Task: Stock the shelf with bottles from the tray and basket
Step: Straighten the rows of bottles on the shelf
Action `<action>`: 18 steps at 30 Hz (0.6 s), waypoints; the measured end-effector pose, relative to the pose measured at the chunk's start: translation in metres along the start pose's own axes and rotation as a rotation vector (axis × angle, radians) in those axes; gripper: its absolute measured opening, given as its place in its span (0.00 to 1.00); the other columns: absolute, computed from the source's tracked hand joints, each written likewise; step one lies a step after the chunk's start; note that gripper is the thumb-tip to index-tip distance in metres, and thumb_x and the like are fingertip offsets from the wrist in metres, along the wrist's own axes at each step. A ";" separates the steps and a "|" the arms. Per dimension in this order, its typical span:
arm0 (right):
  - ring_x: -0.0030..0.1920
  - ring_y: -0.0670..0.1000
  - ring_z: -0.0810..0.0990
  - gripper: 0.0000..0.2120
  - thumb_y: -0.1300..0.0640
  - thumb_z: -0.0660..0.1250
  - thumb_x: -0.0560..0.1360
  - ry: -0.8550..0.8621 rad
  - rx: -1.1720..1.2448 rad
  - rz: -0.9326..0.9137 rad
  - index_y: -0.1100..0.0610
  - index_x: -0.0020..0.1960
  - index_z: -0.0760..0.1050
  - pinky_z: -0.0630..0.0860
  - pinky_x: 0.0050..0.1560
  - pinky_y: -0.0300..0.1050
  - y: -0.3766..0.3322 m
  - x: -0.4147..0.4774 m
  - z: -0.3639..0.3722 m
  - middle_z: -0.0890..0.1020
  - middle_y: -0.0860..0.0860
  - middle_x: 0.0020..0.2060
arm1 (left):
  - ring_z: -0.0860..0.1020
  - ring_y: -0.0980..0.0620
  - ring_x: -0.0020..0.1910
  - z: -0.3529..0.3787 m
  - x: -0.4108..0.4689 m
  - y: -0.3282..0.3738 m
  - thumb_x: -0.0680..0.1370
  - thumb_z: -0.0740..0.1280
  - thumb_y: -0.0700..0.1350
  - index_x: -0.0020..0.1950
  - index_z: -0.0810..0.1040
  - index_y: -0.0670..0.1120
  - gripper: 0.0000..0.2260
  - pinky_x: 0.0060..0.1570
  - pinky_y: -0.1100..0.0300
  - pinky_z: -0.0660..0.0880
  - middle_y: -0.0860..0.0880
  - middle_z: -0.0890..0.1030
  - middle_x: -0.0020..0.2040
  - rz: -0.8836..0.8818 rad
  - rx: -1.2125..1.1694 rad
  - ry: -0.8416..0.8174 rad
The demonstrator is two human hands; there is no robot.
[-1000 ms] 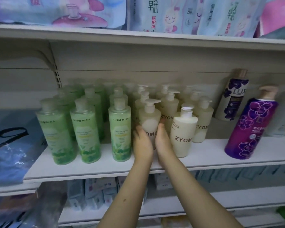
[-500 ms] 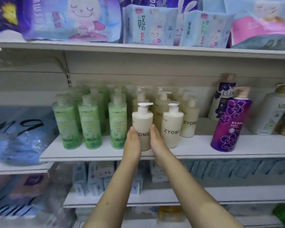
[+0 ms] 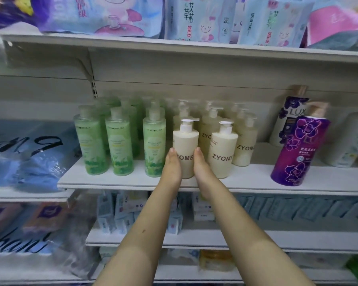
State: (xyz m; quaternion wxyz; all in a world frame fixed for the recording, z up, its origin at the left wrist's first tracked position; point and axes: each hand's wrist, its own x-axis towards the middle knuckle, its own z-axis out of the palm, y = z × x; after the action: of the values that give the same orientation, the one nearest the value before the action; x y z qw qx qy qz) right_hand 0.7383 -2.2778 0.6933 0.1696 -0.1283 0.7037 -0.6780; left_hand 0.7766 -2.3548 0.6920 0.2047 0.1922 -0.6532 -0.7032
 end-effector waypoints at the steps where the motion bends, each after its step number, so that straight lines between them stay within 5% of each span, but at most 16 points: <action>1: 0.74 0.51 0.63 0.25 0.44 0.44 0.84 0.005 0.004 0.002 0.51 0.79 0.54 0.60 0.69 0.45 0.000 0.000 0.001 0.63 0.51 0.76 | 0.74 0.50 0.62 0.000 0.002 -0.002 0.84 0.45 0.56 0.73 0.67 0.46 0.24 0.62 0.55 0.71 0.46 0.75 0.66 -0.002 -0.002 0.001; 5: 0.73 0.50 0.64 0.24 0.45 0.45 0.84 0.042 0.022 -0.008 0.52 0.78 0.56 0.61 0.65 0.41 0.003 0.002 0.004 0.65 0.51 0.74 | 0.75 0.46 0.62 0.001 0.006 -0.003 0.84 0.45 0.56 0.70 0.70 0.45 0.24 0.64 0.52 0.71 0.43 0.77 0.65 -0.022 -0.036 0.015; 11: 0.73 0.48 0.65 0.29 0.36 0.50 0.80 0.056 0.069 0.018 0.49 0.76 0.61 0.58 0.75 0.49 0.007 0.004 0.003 0.65 0.49 0.75 | 0.72 0.46 0.65 -0.006 -0.006 0.002 0.84 0.45 0.54 0.72 0.67 0.43 0.24 0.62 0.57 0.68 0.44 0.74 0.65 0.050 0.047 -0.004; 18: 0.78 0.48 0.53 0.30 0.36 0.42 0.81 0.037 0.138 -0.011 0.48 0.79 0.53 0.47 0.77 0.54 0.005 -0.041 -0.008 0.57 0.46 0.78 | 0.67 0.53 0.67 -0.014 -0.051 0.005 0.85 0.44 0.54 0.76 0.64 0.47 0.23 0.59 0.65 0.58 0.47 0.68 0.73 0.045 -0.001 -0.024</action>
State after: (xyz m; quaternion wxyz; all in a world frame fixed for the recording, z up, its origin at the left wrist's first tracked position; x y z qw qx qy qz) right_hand 0.7726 -2.2531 0.6907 0.1613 -0.1074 0.6578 -0.7279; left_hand 0.8268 -2.3393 0.6960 0.2128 0.1687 -0.6595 -0.7010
